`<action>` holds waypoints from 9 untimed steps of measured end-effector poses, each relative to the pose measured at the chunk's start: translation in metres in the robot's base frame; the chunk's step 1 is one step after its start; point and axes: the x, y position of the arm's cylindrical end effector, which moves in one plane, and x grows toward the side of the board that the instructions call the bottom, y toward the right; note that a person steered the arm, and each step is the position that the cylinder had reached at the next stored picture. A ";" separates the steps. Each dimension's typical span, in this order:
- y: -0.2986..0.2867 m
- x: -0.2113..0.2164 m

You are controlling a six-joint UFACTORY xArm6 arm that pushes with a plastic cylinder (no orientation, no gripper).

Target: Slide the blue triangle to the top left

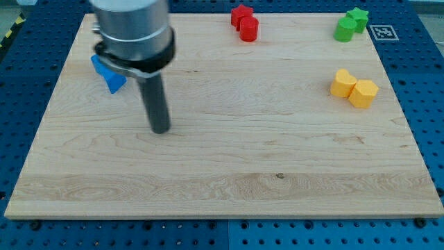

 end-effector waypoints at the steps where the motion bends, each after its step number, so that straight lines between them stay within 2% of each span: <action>1: -0.058 -0.019; 4: -0.100 -0.044; 7: -0.098 -0.059; 9: -0.067 -0.062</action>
